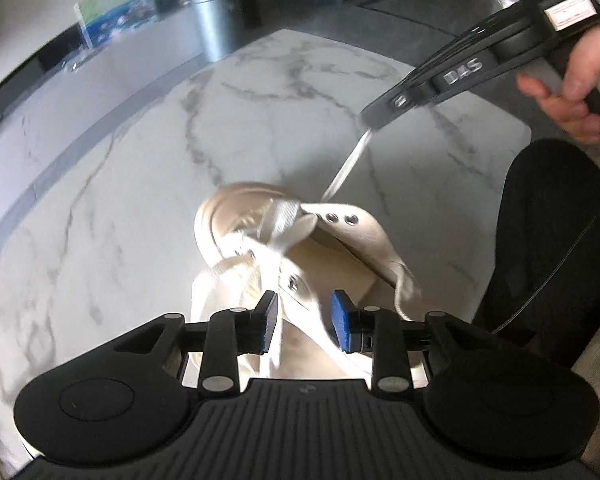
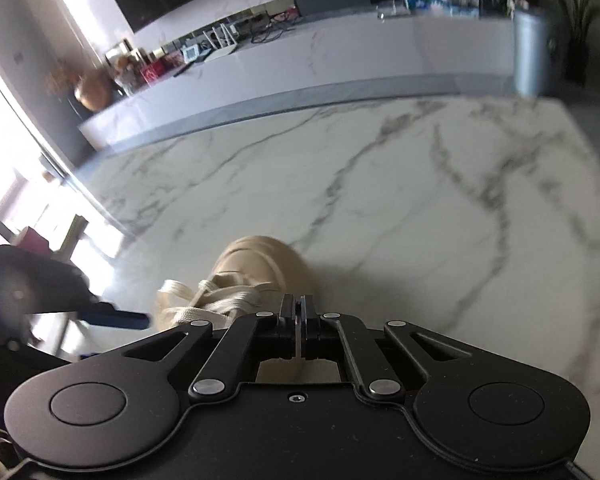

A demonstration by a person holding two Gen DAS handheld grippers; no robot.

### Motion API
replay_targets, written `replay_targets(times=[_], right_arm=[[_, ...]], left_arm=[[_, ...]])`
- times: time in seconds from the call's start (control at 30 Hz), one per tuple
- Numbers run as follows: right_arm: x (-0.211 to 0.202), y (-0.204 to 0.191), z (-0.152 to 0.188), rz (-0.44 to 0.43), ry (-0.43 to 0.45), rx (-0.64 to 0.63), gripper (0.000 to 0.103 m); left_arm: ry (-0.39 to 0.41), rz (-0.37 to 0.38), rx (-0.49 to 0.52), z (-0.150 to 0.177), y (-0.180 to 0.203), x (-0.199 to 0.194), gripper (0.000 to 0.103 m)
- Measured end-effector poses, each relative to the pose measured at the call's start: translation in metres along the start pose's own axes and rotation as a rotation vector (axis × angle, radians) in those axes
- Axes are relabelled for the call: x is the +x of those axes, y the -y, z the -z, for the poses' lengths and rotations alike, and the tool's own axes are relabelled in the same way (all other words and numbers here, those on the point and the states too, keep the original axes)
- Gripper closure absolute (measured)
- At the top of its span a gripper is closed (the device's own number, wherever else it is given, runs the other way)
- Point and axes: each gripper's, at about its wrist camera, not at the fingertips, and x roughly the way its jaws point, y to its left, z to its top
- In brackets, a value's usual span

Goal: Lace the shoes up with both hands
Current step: 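Lift the lace tip above the shoe with the right tool while the left tool returns to the eyelets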

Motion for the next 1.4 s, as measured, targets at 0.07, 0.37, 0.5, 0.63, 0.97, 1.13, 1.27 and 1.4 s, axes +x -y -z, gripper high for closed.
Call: replay_targets(times=[0.07,0.37,0.5,0.63,0.97,1.13,1.27,1.4], right_arm=[[-0.012,0.001,-0.003,0.056,-0.007,-0.057,0.102],[-0.078,0.0,-0.026,0.287,0.034,-0.237,0.102],[-0.099,0.002,-0.031,0.363,0.045,-0.268,0.102],[-0.123,0.005,-0.036,0.452,0.059,-0.294,0.102],[-0.168,0.021,-0.049,0.65,0.101,-0.334,0.102],[-0.181,0.032,-0.054,0.704,0.138,-0.316,0.102],[-0.184,0.031,-0.054,0.723,0.157,-0.331,0.102],[-0.185,0.027,-0.053,0.726,0.165,-0.343,0.102]], left_arm=[[0.014,0.007,-0.028,0.004,0.002,-0.001,0.076],[0.025,0.001,-0.088,0.017,0.0,0.0,0.094],[0.032,0.009,-0.103,0.022,-0.003,0.0,0.094],[0.027,-0.001,-0.084,0.024,-0.002,0.0,0.094],[0.024,-0.002,-0.087,0.029,-0.003,0.0,0.095],[0.032,-0.002,-0.115,0.033,-0.004,-0.001,0.095],[0.032,-0.004,-0.12,0.033,-0.004,-0.001,0.095],[0.035,0.004,-0.139,0.034,-0.006,-0.001,0.095]])
